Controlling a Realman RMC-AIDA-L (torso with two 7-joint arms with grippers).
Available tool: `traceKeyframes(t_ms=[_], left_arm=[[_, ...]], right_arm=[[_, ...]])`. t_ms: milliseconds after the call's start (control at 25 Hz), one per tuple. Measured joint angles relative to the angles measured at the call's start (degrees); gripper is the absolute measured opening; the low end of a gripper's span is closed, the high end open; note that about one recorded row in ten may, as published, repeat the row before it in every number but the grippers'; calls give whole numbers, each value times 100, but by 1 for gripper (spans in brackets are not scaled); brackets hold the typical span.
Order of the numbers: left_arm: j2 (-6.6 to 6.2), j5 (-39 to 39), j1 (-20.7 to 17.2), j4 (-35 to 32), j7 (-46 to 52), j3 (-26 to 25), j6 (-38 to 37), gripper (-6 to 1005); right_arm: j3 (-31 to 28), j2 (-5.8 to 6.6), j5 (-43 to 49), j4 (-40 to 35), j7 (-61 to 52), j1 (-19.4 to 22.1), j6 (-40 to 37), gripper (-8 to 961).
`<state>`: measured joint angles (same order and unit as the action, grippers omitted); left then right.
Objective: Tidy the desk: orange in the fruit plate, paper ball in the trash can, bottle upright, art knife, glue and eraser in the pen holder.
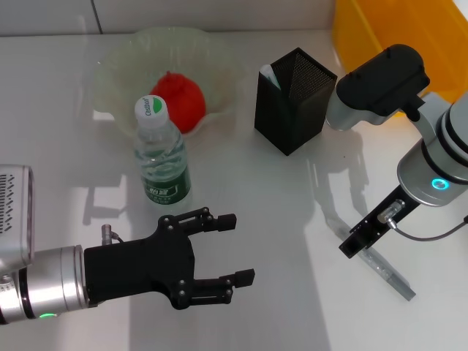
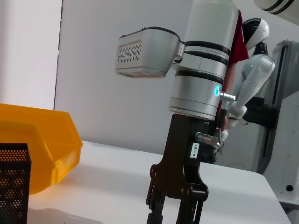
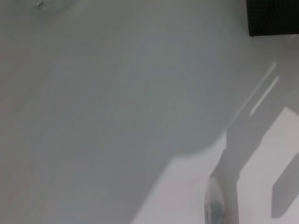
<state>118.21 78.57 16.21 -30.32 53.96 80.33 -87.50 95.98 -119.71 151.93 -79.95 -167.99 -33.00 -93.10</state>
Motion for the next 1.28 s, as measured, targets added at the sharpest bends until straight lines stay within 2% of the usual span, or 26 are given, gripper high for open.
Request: traceKeyframes(t_ms=[200,920,1120,1280], left_arm=[[0,0,-17,0,-3,0,-11,813],[0,0,-21,0,7,-3,-14,813],[0,0,-21,0,9,6,-16,813],[0,0,-21,0,9,14,-19,813]], right_arm=[[44,0,-4,88,3,-25,15,552],[151,0,-6,236,27,-20,114,403],[148,0,-6,349,72,-25,149,201],[148,0,-6,390,82,-24,159,164]])
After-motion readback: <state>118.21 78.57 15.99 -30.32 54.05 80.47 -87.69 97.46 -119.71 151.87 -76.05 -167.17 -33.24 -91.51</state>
